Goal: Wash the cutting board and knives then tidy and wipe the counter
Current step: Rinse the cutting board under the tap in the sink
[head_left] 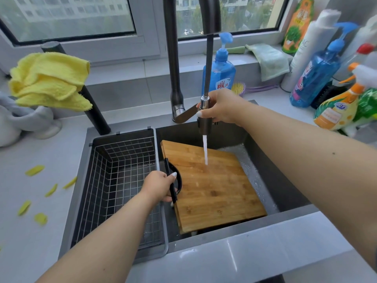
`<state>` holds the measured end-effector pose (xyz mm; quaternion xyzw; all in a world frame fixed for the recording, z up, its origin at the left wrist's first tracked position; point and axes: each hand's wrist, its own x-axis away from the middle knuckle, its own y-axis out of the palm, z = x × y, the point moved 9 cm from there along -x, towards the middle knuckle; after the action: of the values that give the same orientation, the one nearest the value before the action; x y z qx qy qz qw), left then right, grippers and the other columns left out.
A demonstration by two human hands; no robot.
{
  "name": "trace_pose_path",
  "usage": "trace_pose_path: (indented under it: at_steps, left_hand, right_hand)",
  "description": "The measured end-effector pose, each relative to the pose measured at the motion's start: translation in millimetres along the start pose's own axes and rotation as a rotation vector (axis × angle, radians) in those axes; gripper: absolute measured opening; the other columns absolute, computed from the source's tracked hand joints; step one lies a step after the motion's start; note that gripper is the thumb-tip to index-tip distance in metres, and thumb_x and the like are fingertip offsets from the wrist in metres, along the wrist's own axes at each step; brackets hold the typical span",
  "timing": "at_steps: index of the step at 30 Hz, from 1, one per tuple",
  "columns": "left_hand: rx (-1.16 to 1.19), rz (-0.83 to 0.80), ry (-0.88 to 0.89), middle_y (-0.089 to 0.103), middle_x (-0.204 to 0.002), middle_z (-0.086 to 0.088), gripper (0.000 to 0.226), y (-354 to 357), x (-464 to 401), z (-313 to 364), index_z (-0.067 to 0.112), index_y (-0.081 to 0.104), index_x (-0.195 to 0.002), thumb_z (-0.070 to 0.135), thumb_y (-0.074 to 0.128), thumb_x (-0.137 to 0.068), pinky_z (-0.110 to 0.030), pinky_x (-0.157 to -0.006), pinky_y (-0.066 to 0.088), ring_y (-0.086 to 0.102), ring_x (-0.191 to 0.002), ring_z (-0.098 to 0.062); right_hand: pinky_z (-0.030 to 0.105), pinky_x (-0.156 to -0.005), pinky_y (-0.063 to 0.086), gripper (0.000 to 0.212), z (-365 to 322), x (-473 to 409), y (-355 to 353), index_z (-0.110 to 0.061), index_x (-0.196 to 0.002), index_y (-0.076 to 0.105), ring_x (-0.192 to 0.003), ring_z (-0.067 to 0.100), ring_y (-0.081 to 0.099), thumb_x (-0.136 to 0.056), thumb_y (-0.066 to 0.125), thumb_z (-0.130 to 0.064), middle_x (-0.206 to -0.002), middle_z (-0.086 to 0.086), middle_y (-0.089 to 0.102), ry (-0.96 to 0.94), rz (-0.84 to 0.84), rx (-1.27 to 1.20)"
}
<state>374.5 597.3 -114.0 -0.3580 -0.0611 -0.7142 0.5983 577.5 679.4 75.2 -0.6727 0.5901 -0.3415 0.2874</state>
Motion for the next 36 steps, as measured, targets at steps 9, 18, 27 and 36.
trace_pose_path:
  at_steps: [9, 18, 27, 36]
  left_hand:
    - [-0.004, -0.002, -0.001, 0.070, -0.077, -0.017, 0.029, 0.2, 0.7, 0.6, 0.001, 0.058, -0.091, 0.030, 0.056, -0.095, -0.029, -0.048, 0.054, 0.069, -0.060, -0.022]
    - [-0.023, 0.006, 0.004, 0.070, -0.079, -0.016, 0.034, 0.1, 2.5, 1.8, -0.003, 0.060, -0.097, 0.030, 0.056, -0.095, -0.026, -0.045, 0.052, 0.068, -0.062, -0.022]
    - [-0.011, 0.003, 0.014, 0.070, -0.072, -0.014, 0.028, 0.5, -0.9, -0.6, 0.006, 0.052, -0.083, 0.031, 0.057, -0.095, -0.026, -0.045, 0.051, 0.068, -0.055, -0.021]
    - [0.005, -0.002, 0.014, 0.070, -0.074, -0.016, 0.027, 1.0, -3.1, -1.7, 0.004, 0.055, -0.087, 0.030, 0.057, -0.094, -0.027, -0.048, 0.053, 0.069, -0.057, -0.022]
  right_hand:
    - [0.026, -0.076, 0.059, 0.018, -16.0, 12.1, 25.3, -0.016, -0.098, 0.063, -0.090, 0.015, 0.068, -0.084, 0.071, -0.023, -0.096, 0.001, 0.067, 0.017, -0.199, -0.310]
    - [0.035, -0.085, 0.058, 0.032, -1.4, 1.6, 7.3, -0.011, -0.107, 0.062, -0.091, 0.020, 0.066, -0.085, 0.070, -0.033, -0.100, 0.007, 0.067, 0.026, -0.066, -0.044]
    - [0.031, -0.081, 0.059, 0.027, -10.5, 16.4, 27.3, -0.011, -0.108, 0.064, -0.093, 0.018, 0.070, -0.084, 0.071, -0.022, -0.100, 0.004, 0.069, 0.027, -0.268, -0.344]
    - [0.035, -0.082, 0.059, 0.033, 2.9, 17.3, 14.3, -0.010, -0.109, 0.065, -0.093, 0.019, 0.070, -0.081, 0.073, -0.024, -0.103, 0.006, 0.070, 0.077, -0.290, -0.230]
